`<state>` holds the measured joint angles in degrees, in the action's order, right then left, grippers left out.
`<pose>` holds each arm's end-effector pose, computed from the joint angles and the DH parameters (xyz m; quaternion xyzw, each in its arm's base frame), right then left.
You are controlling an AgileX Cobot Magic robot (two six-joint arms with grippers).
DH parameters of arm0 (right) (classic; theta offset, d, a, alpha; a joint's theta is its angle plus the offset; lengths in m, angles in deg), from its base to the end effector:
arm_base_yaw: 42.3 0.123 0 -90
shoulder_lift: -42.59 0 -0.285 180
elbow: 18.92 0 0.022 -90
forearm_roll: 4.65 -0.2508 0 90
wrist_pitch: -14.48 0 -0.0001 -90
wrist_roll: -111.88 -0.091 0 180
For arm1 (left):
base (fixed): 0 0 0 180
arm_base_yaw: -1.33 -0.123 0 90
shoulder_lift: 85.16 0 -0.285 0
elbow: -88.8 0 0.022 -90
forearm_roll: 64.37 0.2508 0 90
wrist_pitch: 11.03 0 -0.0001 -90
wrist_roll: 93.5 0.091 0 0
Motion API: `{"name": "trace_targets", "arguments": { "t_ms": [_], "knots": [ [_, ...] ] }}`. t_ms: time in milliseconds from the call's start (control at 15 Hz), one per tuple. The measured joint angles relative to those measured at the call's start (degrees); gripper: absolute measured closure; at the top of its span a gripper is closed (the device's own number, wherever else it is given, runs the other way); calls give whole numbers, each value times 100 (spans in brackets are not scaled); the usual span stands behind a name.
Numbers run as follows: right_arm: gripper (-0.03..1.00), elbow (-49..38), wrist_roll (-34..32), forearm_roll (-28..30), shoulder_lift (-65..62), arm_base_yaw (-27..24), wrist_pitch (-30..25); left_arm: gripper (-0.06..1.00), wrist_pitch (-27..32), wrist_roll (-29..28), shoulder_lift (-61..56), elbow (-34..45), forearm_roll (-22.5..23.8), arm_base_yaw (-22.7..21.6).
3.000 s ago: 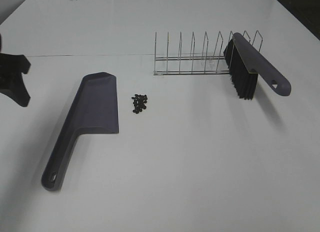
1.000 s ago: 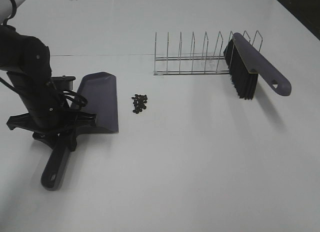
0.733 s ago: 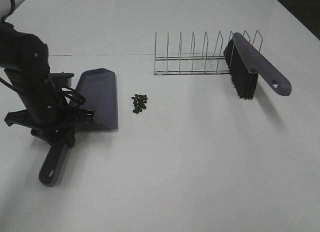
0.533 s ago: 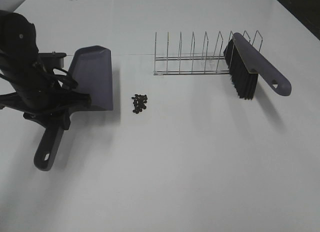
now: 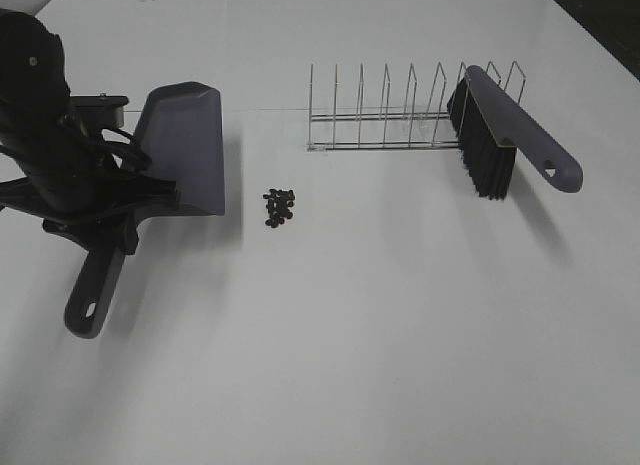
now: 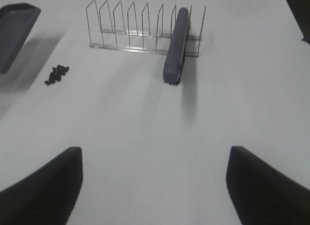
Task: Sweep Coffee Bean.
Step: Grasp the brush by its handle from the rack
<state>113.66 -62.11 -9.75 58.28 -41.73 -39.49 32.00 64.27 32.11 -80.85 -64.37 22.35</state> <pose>0.0201 0.0067 0.2919 -0.0454 0.8510 0.0196 0.5229 0.3336 -0.1282 0.1508 -0.0105 0.9966 -0.0300 0.0758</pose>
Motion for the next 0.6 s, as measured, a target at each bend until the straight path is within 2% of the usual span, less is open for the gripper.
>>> {"name": "trace_targets", "arguments": {
  "t_ms": [133,200,267,333,600],
  "knots": [
    [23,11,132,-109,785,40,762,68,6,0,0,0,0,0],
    [23,86,235,-178,1324,155,940,68,6,6,0,0,0,0],
    [24,235,344,-212,1874,286,1003,68,11,57,0,0,0,0],
    [26,802,487,-241,3237,464,1020,68,29,172,0,0,0,0],
    [26,2607,556,-258,5942,481,871,68,29,241,0,0,0,0]
  ]
}}
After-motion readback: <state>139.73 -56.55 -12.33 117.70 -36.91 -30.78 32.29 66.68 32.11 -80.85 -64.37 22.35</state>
